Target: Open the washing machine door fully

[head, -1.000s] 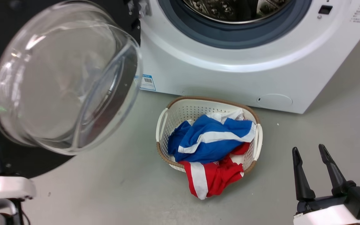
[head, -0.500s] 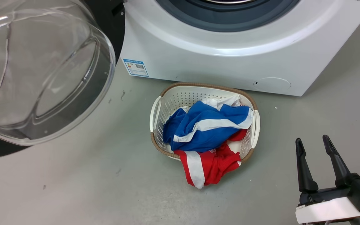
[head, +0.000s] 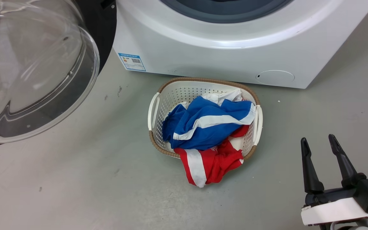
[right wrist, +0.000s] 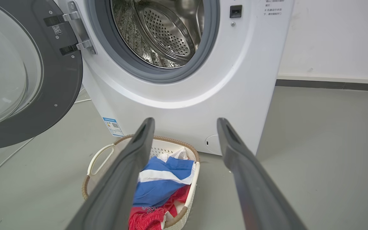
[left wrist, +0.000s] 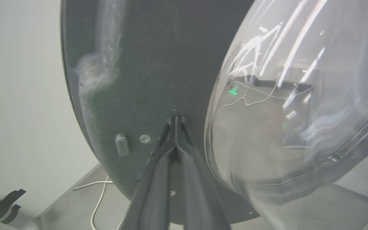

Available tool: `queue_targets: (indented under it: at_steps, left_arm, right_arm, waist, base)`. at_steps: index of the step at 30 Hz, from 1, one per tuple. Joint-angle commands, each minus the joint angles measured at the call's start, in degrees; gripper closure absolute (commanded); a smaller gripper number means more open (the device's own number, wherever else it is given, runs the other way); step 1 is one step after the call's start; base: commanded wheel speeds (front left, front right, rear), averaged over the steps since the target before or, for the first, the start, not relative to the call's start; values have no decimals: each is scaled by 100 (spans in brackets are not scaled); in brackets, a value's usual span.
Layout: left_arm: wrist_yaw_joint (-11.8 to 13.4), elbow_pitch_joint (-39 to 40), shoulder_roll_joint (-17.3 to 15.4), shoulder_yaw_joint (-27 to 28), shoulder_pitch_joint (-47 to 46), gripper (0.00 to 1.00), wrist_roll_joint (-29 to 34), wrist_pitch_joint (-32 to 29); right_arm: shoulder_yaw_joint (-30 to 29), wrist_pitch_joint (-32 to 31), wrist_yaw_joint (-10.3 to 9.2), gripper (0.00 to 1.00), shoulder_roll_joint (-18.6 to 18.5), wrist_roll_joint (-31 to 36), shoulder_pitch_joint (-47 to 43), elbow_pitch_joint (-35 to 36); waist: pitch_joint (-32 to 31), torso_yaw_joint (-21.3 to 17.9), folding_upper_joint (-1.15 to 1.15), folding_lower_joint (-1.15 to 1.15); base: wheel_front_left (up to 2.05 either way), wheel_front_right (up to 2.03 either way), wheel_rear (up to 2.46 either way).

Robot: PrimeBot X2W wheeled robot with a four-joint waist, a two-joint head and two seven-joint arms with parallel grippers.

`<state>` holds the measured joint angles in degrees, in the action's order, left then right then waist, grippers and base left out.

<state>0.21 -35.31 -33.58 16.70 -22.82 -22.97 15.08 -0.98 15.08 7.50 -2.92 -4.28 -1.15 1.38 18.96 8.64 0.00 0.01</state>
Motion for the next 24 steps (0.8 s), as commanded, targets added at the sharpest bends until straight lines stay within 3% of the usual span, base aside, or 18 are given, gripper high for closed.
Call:
queue_targets:
  at_steps: [1, 6, 15, 17, 18, 24]
  left_arm:
    - [-24, -75, -48, 51, -111, 100, 49, 11]
    - [-106, -140, 45, 182, 34, 100, 193, 12]
    - [-206, 757, 369, 534, 594, 100, 732, 13]
    - [-192, 1004, 420, 568, 710, 9, 908, 14]
    - [-193, 1128, 440, 575, 766, 0, 981, 12]
    - [-294, 1768, 630, 522, 1040, 0, 1300, 13]
  right_arm:
    - [-8, 12, -1, 0, 9, 33, 55, -13]
    - [-36, 12, -1, 0, 9, -55, -33, -60]
    - [-35, 12, -1, 0, 9, -236, -224, -154]
    - [-17, 12, -1, 0, 10, -254, -271, -173]
    - [-9, 12, -1, 0, 9, -268, -286, -177]
    - [-18, 12, -1, 0, 9, -330, -422, -206]
  waist:
    - [-20, -23, 0, -1]
    - [-188, -58, 0, -1]
    - [-757, 15, 0, -1]
    - [-894, 28, 0, -1]
    - [-952, 30, 0, -1]
    - [-1242, 48, 0, -1]
  base:
    - [0, 0, 0]
    - [0, 0, 0]
    - [0, 0, 0]
    - [0, 0, 0]
    - [0, 0, 0]
    - [0, 0, 0]
